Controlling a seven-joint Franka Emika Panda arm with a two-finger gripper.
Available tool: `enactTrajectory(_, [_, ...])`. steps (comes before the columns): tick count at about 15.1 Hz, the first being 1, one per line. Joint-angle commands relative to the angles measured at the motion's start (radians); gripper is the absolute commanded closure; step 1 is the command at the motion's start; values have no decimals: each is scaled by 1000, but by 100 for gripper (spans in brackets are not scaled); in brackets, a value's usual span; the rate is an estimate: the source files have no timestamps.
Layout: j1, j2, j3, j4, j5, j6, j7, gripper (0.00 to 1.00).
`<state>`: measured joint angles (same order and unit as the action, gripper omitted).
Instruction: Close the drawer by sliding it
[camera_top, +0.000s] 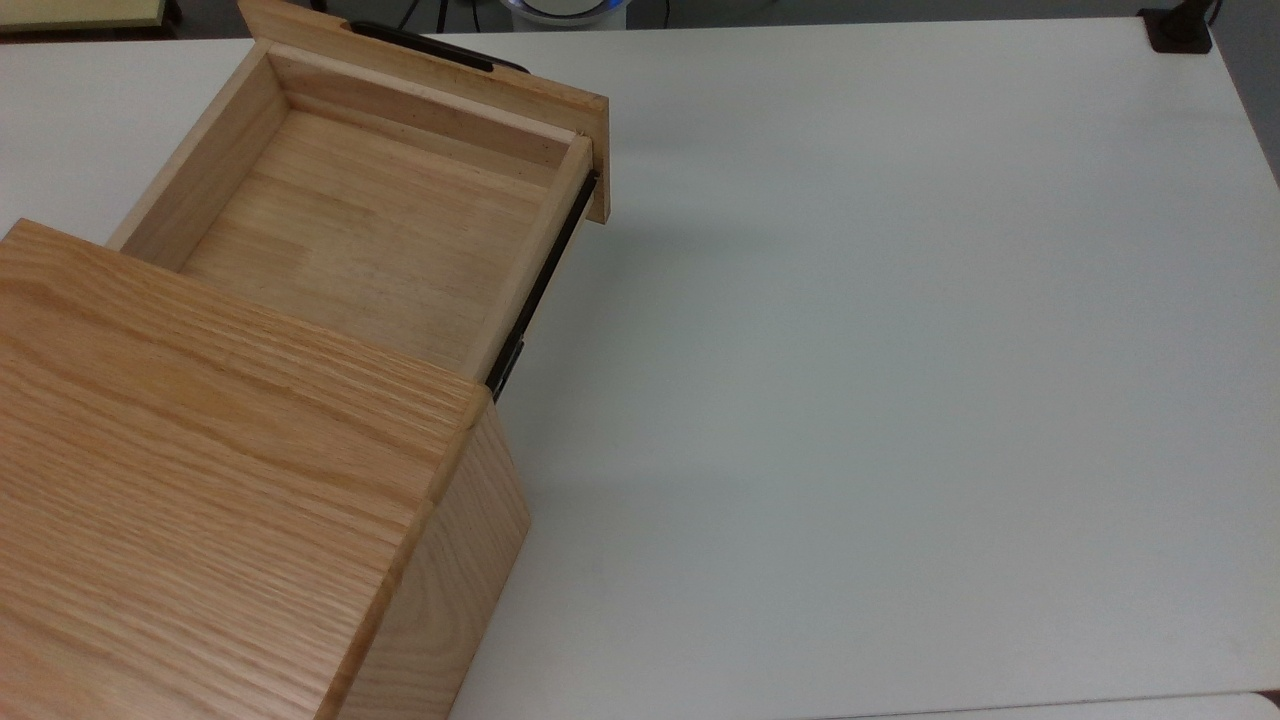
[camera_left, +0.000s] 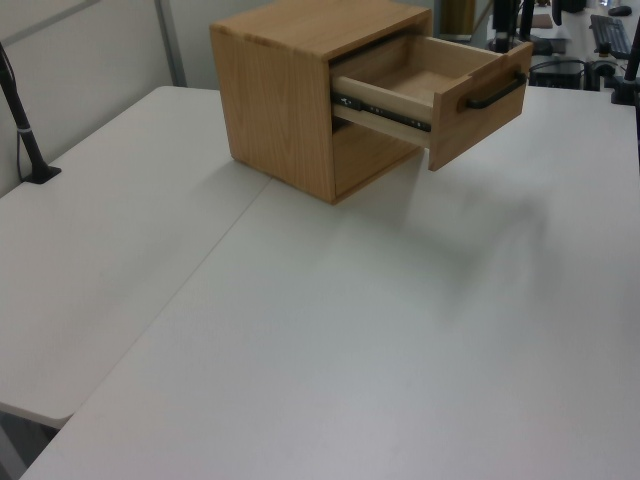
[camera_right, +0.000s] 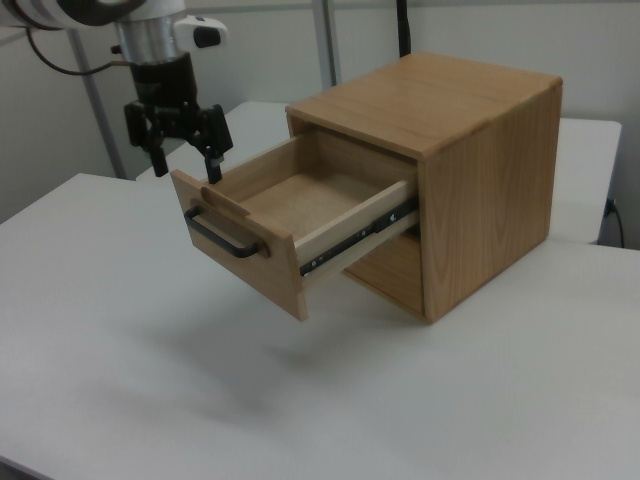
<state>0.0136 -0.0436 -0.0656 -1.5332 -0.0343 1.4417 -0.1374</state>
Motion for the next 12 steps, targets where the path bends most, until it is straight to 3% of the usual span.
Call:
enactTrajectory(1, [8,-68,-3,-86,-56,-67,-57,2])
enactTrajectory(3, [2,-94,-2,-142,-71,-72,-59,16])
enactTrajectory(4, [2,-105,-2,-168,-73,-72,-59,39])
enactTrajectory(5, [0,-108,-2,-177,-78,-67,-53,48])
enactTrajectory(8, [-6,-116,-2,-214,-90,-44,-10,95])
enactTrajectory(9, [-7,-120,-2,-244,-91,-18,34,100])
enactTrajectory(12, [-6,-111,-2,-313,-90,55,198,100])
